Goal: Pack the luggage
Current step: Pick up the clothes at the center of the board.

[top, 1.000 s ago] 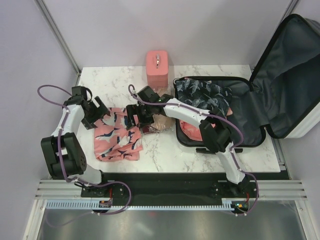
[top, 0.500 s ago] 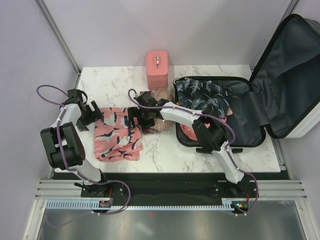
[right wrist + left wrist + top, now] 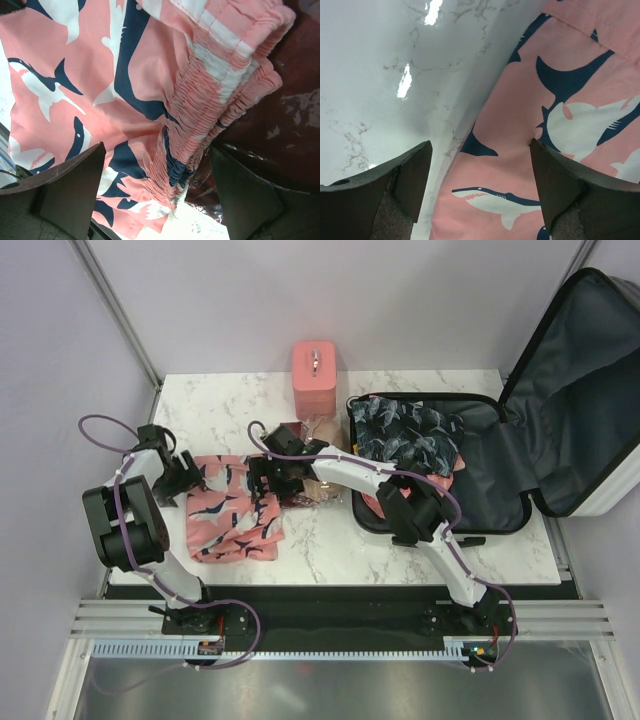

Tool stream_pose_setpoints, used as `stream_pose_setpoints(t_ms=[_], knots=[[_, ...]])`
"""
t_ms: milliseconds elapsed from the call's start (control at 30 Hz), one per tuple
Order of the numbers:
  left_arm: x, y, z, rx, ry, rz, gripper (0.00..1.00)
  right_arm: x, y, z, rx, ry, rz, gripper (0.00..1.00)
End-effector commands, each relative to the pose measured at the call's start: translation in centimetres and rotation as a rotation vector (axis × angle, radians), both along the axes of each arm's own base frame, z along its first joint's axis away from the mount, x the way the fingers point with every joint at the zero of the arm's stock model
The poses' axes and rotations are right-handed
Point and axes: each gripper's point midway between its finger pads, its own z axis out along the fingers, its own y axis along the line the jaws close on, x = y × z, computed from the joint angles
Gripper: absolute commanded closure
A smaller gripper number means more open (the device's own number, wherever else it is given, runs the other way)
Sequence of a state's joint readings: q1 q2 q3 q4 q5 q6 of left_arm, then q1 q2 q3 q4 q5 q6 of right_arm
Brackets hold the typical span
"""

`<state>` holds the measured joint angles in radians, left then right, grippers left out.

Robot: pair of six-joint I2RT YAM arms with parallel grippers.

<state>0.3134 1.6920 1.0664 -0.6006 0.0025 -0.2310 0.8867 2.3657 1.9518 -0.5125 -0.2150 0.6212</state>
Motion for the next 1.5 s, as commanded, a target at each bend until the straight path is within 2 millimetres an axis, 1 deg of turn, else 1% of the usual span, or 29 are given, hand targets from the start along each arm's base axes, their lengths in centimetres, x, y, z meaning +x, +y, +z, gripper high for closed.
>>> stream_pose_setpoints(t_ms=[0,100,133,167,233,267,333,367,400,467,500,533,567,633,667,767,900,967,1000,1033,1100,1133,1200,1233,1300,1333,1400,1467], knots=[[0.9,-0.4,-0.6,-0.026,-0.045,-0.066,0.14,-1.1,0.4,-2.9,-0.034,0.042,0.037,0.07],[0.7,-1.0,-1.5,-0.057,-0.03,-0.076,0.22,-0.9,0.7,-3.0,-0.03,0.041,0.04,0.08],[0.6,-1.1,-1.6,-0.063,-0.026,-0.075,0.23,-1.0,0.9,-3.0,-0.025,0.039,0.046,0.08],[0.6,-1.2,-1.8,-0.074,-0.025,-0.077,0.3,-0.9,1.4,-2.7,-0.012,0.03,0.065,0.08],[0.7,-1.4,-1.9,-0.084,-0.026,-0.079,0.41,-1.0,1.9,-2.2,0.006,0.027,0.084,0.08],[0.8,-1.4,-1.9,-0.087,-0.026,-0.08,0.54,-0.9,2.1,-2.1,0.01,0.022,0.085,0.08],[0.9,-1.3,-2.0,-0.085,-0.022,-0.08,0.69,-0.8,2.0,-2.0,0.006,0.02,0.079,0.08],[0.7,-1.1,-2.1,-0.074,-0.013,-0.075,0.79,-0.7,1.9,-1.9,0.001,0.016,0.079,0.07],[0.7,-1.0,-2.0,-0.067,-0.009,-0.067,0.84,-0.7,1.6,-1.8,-0.01,0.017,0.079,0.07],[0.3,0.0,-2.0,-0.017,0.016,-0.042,0.89,-0.5,1.4,-0.9,-0.014,-0.002,0.08,0.07],[0.2,0.3,-1.9,-0.002,0.019,-0.036,0.9,-0.5,1.2,-0.4,-0.02,-0.02,0.095,0.07],[0.1,0.4,-1.7,0.005,0.019,-0.031,0.9,0.0,1.2,0.9,-0.013,-0.05,0.092,0.07],[-0.2,1.3,-1.4,0.057,0.026,-0.012,0.91,0.2,1.4,1.8,-0.006,-0.073,0.095,0.06],[-0.6,2.2,-1.0,0.103,0.037,0.008,0.91,0.7,1.3,3.6,0.001,-0.116,0.103,0.06],[-0.8,2.5,-0.9,0.113,0.041,0.013,0.91,0.9,1.6,4.7,0.015,-0.133,0.106,0.06],[-1.1,3.3,-0.5,0.137,0.041,0.031,0.91,1.0,1.9,6.9,0.042,-0.162,0.118,0.05],[-1.3,4.2,0.2,0.163,0.031,0.049,0.91,0.7,2.5,8.6,0.088,-0.171,0.142,0.05],[-1.0,3.7,0.3,0.125,0.011,0.041,0.89,0.7,3.1,9.1,0.119,-0.17,0.154,0.05],[-0.9,3.5,0.3,0.116,0.007,0.036,0.89,0.4,3.4,9.1,0.135,-0.159,0.164,0.05],[-1.1,3.5,0.2,0.112,0.011,0.034,0.88,0.4,3.6,8.4,0.136,-0.145,0.16,0.05],[-1.2,3.4,0.1,0.11,0.012,0.034,0.86,0.4,4.1,7.8,0.146,-0.128,0.163,0.05],[-1.1,3.2,0.2,0.104,0.006,0.031,0.84,0.4,4.4,6.9,0.142,-0.115,0.169,0.05],[-1.2,3.2,0.3,0.103,0.002,0.03,0.81,0.5,4.6,5.9,0.14,-0.097,0.168,0.05],[-1.2,3.1,0.3,0.102,0.004,0.029,0.8,0.4,4.8,4.8,0.133,-0.081,0.173,0.05],[-1.0,3.1,0.4,0.099,-0.004,0.027,0.79,0.5,5.2,4.3,0.137,-0.073,0.173,0.05],[-1.1,3.1,0.4,0.096,-0.004,0.027,0.79,0.7,5.2,3.7,0.13,-0.066,0.168,0.05],[-1.1,3.0,0.4,0.091,-0.008,0.026,0.79,0.9,5.3,3.6,0.129,-0.073,0.162,0.05],[-1.1,2.8,0.4,0.085,-0.008,0.026,0.79,1.0,5.1,3.2,0.116,-0.073,0.152,0.05]])
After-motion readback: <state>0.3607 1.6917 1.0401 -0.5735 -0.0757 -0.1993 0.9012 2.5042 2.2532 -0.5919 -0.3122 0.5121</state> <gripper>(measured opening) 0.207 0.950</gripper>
